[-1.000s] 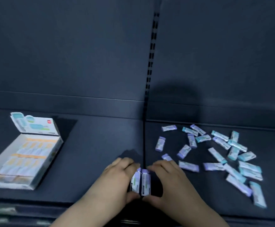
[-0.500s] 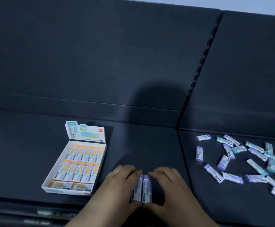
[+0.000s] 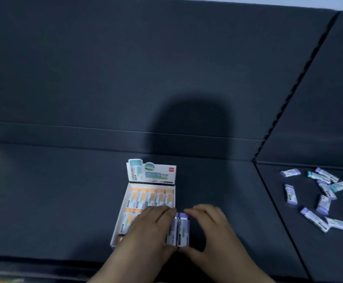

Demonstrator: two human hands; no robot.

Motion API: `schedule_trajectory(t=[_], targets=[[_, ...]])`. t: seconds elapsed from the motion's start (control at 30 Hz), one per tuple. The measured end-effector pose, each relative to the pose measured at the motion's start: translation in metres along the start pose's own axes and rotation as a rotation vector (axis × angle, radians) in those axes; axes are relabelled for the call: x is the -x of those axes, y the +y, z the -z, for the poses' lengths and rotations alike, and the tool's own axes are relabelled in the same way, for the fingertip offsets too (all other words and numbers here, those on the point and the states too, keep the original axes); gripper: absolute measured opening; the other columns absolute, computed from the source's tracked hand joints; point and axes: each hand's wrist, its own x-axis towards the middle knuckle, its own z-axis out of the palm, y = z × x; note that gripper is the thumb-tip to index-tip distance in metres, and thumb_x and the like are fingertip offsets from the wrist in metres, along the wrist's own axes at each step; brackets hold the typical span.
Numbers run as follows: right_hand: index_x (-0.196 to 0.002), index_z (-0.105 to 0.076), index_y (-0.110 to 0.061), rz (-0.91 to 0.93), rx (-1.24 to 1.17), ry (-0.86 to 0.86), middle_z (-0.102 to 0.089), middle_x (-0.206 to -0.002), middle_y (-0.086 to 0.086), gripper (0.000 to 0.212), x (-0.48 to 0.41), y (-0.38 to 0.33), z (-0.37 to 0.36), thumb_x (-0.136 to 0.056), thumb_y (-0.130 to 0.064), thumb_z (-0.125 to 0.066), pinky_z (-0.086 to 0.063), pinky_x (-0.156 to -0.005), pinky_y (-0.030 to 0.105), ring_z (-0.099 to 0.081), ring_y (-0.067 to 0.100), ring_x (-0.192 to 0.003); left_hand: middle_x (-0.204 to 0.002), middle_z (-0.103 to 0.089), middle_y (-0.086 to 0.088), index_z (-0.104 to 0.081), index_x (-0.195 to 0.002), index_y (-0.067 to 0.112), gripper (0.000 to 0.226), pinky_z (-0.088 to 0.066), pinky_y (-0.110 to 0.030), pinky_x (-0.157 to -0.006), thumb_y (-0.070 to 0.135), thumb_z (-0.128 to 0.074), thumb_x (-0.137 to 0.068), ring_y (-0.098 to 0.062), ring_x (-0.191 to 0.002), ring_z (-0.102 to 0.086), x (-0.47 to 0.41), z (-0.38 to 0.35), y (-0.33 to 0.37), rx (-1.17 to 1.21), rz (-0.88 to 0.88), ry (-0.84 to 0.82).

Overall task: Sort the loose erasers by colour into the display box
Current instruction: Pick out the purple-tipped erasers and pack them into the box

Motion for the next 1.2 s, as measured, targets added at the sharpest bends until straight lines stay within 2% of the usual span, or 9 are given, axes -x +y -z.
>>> schedule_trajectory(t=[0.1, 0.23, 0.3, 0.37, 0.6, 0.77, 0.93, 1.07, 1.2], targets=[[-0.118, -0.056, -0.029, -0.061, 0.025, 0.063, -0.043, -0.107, -0.023, 0.066, -0.018, -0.03, -0.021, -0.059, -0.06, -0.059, -0.029, -0.08, 0.003, -0.034, -0.006, -0.101, -0.093, -0.068, 0.012, -0.063, -0.102, 0.022, 0.062, -0.048, -0.014, -0.072, 0.054, -0.054, -0.05, -0.004, -0.084, -0.058, 0.006, 0.02, -0.042, 0.043, -0.052, -0.018], [-0.122, -0.054, -0.029, -0.101, 0.06, 0.121, -0.05, -0.115, -0.015, 0.066, -0.04, -0.06, -0.042, -0.063, -0.057, -0.063, -0.038, -0.087, 0.014, -0.038, 0.001, -0.107, -0.099, -0.068, 0.01, -0.065, -0.108, 0.018, 0.079, -0.053, -0.019, -0.073, 0.048, -0.086, -0.038, -0.008, -0.092, -0.058, 0.01, 0.04, -0.085, 0.028, 0.005, -0.111], [-0.131, -0.045, -0.031, -0.124, 0.068, 0.072, -0.042, -0.124, -0.016, 0.068, -0.048, -0.067, -0.045, -0.07, -0.05, -0.067, -0.03, -0.096, 0.013, -0.033, 0.0, -0.116, -0.122, -0.057, 0.012, -0.054, -0.128, 0.021, 0.076, -0.042, -0.023, -0.095, 0.043, -0.081, -0.06, -0.012, -0.114, -0.049, 0.007, 0.052, -0.091, 0.06, 0.069, -0.171], [-0.135, -0.038, -0.032, -0.157, 0.092, 0.039, -0.037, -0.129, -0.017, 0.068, -0.054, -0.07, -0.044, -0.074, -0.046, -0.067, -0.024, -0.098, 0.008, -0.031, 0.001, -0.122, -0.136, -0.04, 0.019, -0.034, -0.14, 0.03, 0.068, -0.027, -0.019, -0.105, 0.043, -0.065, -0.08, -0.006, -0.126, -0.03, 0.006, 0.054, -0.096, 0.066, 0.064, -0.152], [-0.132, -0.04, -0.032, -0.204, 0.097, -0.073, -0.043, -0.131, -0.01, 0.06, -0.075, -0.064, -0.047, -0.077, -0.033, -0.064, -0.035, -0.101, 0.02, -0.043, 0.009, -0.121, -0.139, -0.037, 0.014, -0.031, -0.14, 0.029, 0.062, -0.031, -0.025, -0.103, 0.039, -0.057, -0.085, -0.01, -0.124, -0.031, -0.004, 0.041, -0.093, -0.018, 0.103, -0.208], [-0.132, -0.041, -0.029, -0.197, 0.098, -0.209, -0.045, -0.134, -0.002, 0.055, -0.093, -0.062, -0.053, -0.08, -0.025, -0.06, -0.036, -0.104, 0.03, -0.038, 0.019, -0.125, -0.136, -0.035, 0.009, -0.041, -0.134, 0.025, 0.049, -0.036, -0.026, -0.1, 0.032, -0.054, -0.087, -0.012, -0.123, -0.034, -0.007, 0.031, -0.088, -0.041, 0.155, -0.218], [-0.129, -0.044, -0.029, -0.265, -0.002, -0.2, -0.05, -0.127, -0.001, 0.058, -0.092, -0.051, -0.064, -0.075, -0.024, -0.065, -0.04, -0.101, 0.029, -0.043, 0.017, -0.121, -0.131, -0.034, 0.006, -0.049, -0.126, 0.02, 0.038, -0.037, -0.024, -0.098, 0.028, -0.052, -0.089, -0.012, -0.119, -0.037, -0.005, 0.027, -0.087, -0.017, 0.158, -0.217], [-0.119, -0.054, -0.027, -0.237, 0.064, -0.209, -0.057, -0.12, 0.001, 0.041, -0.093, -0.049, -0.062, -0.079, -0.027, -0.063, -0.042, -0.091, 0.025, -0.049, 0.015, -0.11, -0.12, -0.032, 0.002, -0.049, -0.118, 0.015, 0.03, -0.038, -0.016, -0.084, 0.021, -0.054, -0.088, -0.011, -0.105, -0.043, -0.006, 0.026, -0.087, 0.016, 0.222, -0.216], [-0.128, -0.049, -0.032, -0.208, 0.121, -0.18, -0.054, -0.129, -0.006, 0.043, -0.095, -0.057, -0.062, -0.085, -0.033, -0.056, -0.04, -0.096, 0.027, -0.045, 0.016, -0.12, -0.117, -0.038, -0.001, -0.043, -0.123, 0.02, 0.035, -0.037, -0.02, -0.075, 0.02, -0.051, -0.089, -0.015, -0.099, -0.051, -0.008, 0.025, -0.086, 0.011, 0.319, -0.228]])
